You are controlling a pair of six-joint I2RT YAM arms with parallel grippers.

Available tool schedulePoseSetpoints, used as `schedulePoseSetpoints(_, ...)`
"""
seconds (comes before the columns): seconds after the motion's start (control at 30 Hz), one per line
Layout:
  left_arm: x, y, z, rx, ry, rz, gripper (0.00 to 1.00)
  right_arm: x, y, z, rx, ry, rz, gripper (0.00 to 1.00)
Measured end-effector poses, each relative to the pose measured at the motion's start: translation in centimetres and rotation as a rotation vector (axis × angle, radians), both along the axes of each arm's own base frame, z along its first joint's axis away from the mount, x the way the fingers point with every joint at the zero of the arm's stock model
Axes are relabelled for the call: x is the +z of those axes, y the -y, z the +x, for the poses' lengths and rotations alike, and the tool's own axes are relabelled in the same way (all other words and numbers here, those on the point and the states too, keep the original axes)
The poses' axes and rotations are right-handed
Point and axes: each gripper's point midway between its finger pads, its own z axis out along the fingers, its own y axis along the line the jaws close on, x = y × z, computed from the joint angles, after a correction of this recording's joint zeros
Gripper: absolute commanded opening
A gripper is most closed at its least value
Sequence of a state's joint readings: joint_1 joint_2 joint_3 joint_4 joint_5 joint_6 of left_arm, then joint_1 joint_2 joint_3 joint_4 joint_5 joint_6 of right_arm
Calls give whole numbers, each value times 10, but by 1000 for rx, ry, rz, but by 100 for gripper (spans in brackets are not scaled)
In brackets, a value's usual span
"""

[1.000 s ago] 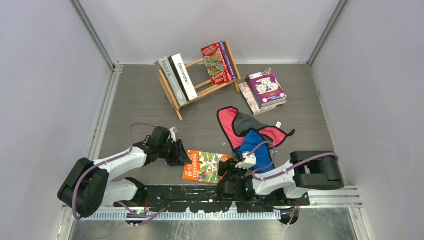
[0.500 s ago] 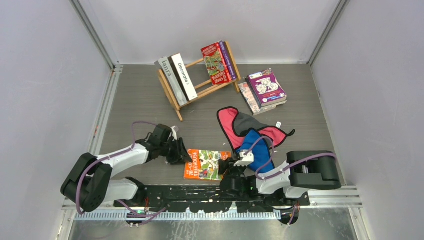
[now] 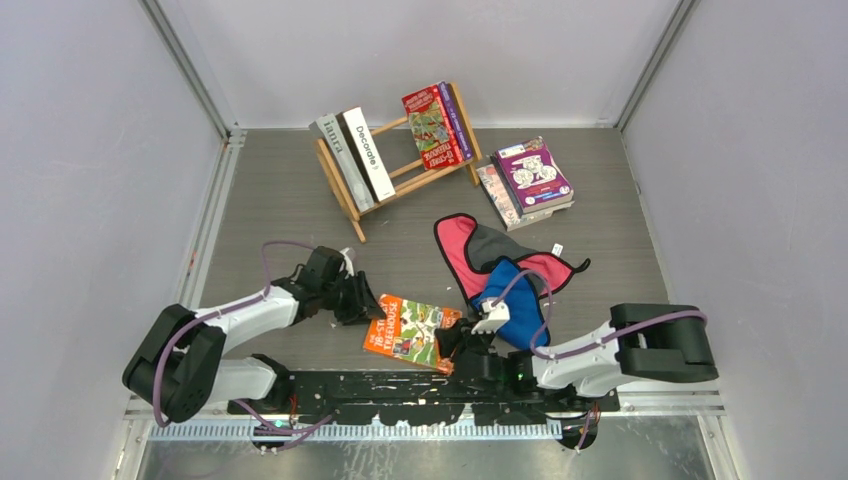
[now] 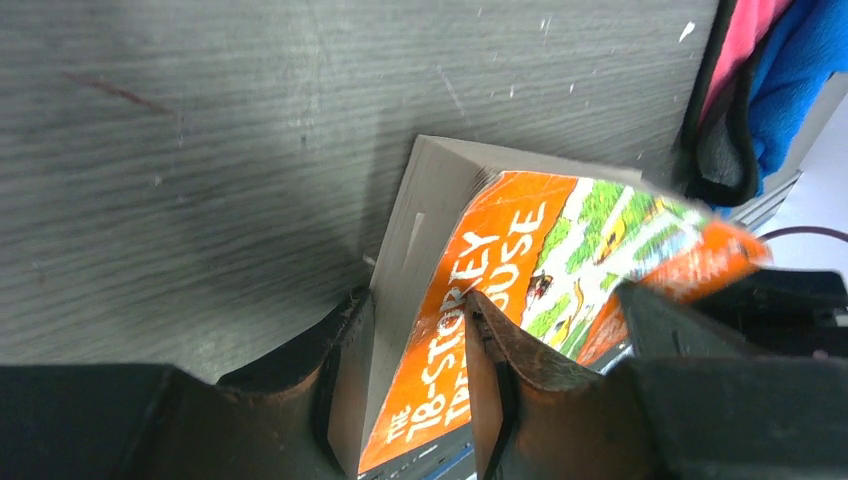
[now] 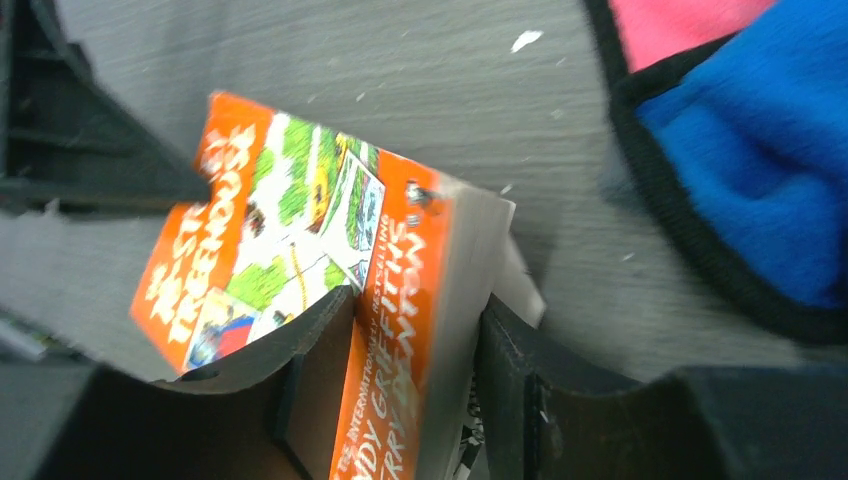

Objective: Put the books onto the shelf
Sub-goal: Pick up the book from the center of the board.

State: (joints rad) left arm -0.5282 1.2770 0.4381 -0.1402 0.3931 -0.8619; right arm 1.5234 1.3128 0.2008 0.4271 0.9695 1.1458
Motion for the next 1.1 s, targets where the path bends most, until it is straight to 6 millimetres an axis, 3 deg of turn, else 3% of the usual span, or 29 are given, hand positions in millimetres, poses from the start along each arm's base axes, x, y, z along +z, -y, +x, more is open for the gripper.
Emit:
schedulePoseSetpoints(0.27,7,7,28,59,103,-16,38,34,-39,-43,230,-119,194,1)
schedulePoseSetpoints(0.67,22,6,30,97,141,-23,45,54,-37,-44,240,-108,247,1)
schedulePoseSetpoints(0.83,43,-6,36,169,220,-8,52,66,-37,-42,240,-90,282,1)
schedulePoseSetpoints(1.1,73,-29,38,294,325,-11,52,88,-34,-40,248,-48,325,1)
